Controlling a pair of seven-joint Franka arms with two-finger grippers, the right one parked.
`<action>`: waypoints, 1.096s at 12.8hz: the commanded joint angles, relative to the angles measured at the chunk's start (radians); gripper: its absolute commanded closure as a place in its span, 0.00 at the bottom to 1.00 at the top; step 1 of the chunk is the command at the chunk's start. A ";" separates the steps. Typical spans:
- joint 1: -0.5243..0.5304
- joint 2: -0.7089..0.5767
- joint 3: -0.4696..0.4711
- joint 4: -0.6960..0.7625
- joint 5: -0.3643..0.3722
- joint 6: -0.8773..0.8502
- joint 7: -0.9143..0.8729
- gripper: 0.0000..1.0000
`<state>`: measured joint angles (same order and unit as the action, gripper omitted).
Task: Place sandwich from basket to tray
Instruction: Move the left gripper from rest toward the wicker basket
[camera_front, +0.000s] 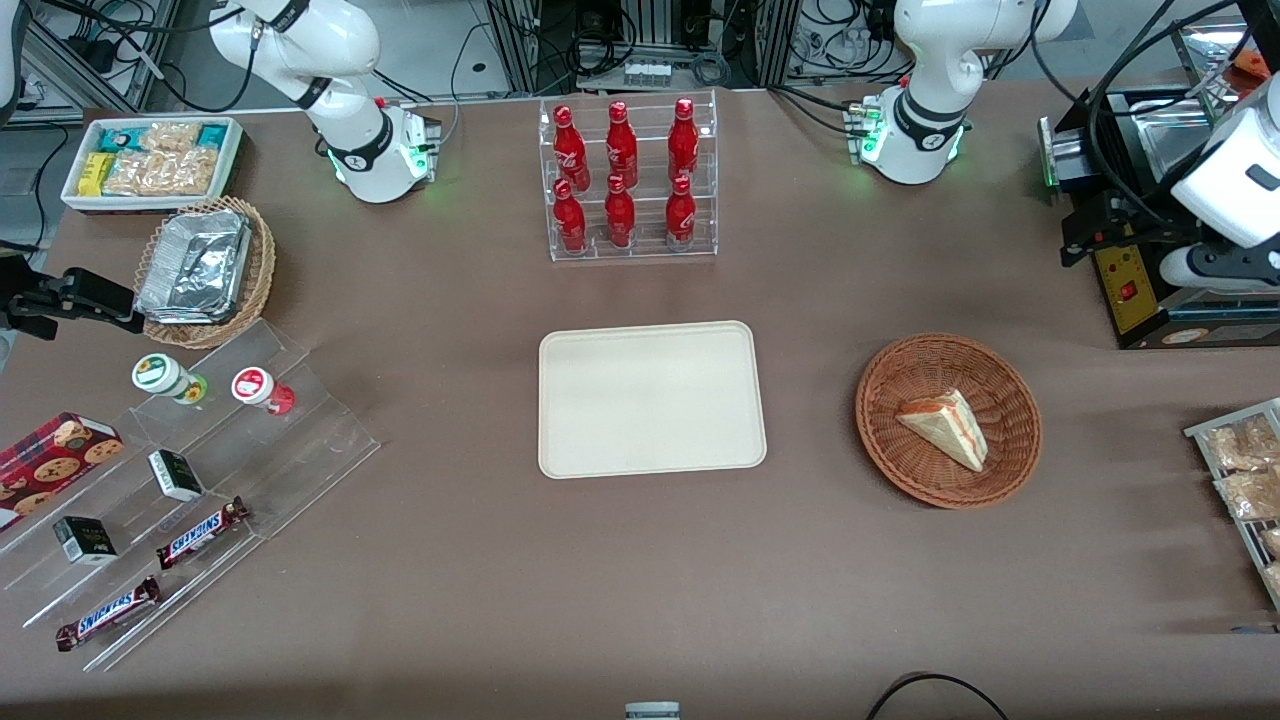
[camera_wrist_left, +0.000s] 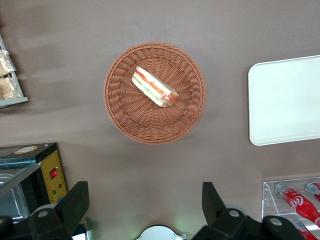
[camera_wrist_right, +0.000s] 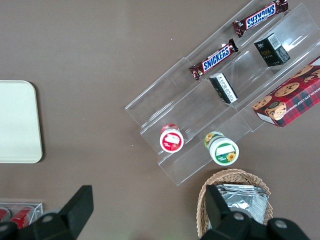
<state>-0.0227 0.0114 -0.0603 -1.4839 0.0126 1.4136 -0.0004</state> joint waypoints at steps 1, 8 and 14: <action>-0.006 0.009 0.000 0.019 0.048 -0.025 -0.006 0.00; 0.007 0.015 0.004 -0.231 0.052 0.215 -0.105 0.00; -0.003 0.027 -0.003 -0.539 0.038 0.640 -0.573 0.00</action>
<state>-0.0219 0.0592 -0.0625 -1.9314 0.0539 1.9510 -0.4497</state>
